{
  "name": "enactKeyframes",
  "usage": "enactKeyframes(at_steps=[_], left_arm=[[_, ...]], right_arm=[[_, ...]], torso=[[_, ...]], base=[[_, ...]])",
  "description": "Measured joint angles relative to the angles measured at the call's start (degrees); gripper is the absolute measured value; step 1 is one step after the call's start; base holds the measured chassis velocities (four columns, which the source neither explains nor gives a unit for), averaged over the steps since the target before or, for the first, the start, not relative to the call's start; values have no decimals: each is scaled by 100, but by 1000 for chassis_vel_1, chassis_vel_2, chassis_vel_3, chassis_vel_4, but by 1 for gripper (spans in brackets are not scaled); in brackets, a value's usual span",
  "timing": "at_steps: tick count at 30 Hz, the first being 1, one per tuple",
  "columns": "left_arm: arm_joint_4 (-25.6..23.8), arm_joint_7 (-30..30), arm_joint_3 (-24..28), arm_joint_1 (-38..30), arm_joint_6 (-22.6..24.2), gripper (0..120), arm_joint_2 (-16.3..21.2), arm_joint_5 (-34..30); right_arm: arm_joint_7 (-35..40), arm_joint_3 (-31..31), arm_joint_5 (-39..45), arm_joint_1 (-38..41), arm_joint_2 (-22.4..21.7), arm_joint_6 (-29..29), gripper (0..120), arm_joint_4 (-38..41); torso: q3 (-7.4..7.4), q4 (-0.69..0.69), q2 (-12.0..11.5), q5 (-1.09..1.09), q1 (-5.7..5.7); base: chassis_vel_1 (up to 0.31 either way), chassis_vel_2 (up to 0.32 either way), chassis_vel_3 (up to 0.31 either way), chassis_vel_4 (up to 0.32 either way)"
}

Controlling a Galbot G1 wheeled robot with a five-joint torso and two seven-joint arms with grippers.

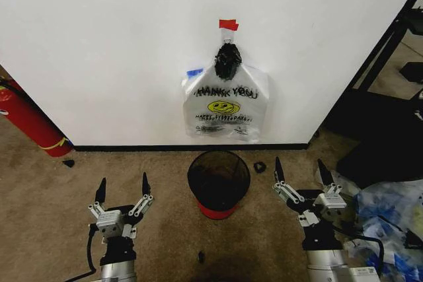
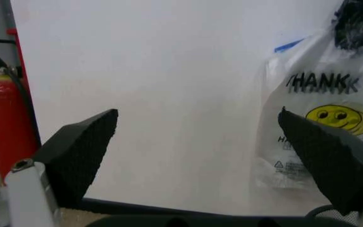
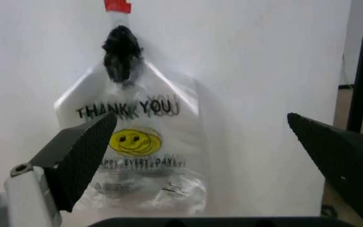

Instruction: Pick up the garbage bag from the wall and place it over the trash bin.

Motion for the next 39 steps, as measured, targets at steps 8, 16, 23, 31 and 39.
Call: enactKeyframes(at_steps=[8, 16, 23, 31, 39], left_arm=[[-157, -16, -14, 47, -8, 100, -26, 38], [-364, -28, -1, 100, -10, 100, -49, -120], [-383, -70, 25, 122, 50, 100, -42, -124], [-398, -76, 20, 134, 86, 100, -31, -36], [-347, -76, 27, 143, 52, 100, -61, 47]], right_arm=[[157, 159, 92, -13, -87, -155, 100, -84], [115, 420, 300, -67, -210, -35, 100, -218], [85, 618, 461, -145, -276, 89, 100, -298], [88, 705, 572, -237, -282, 176, 100, -319], [88, 680, 563, -243, -275, 189, 100, -318]], torso=[[0, 0, 0, 0, 0], [0, 0, 0, 0, 0], [0, 0, 0, 0, 0], [0, 0, 0, 0, 0], [0, 0, 0, 0, 0]], base=[[0, 0, 0, 0], [0, 0, 0, 0], [0, 0, 0, 0], [0, 0, 0, 0], [0, 0, 0, 0]])
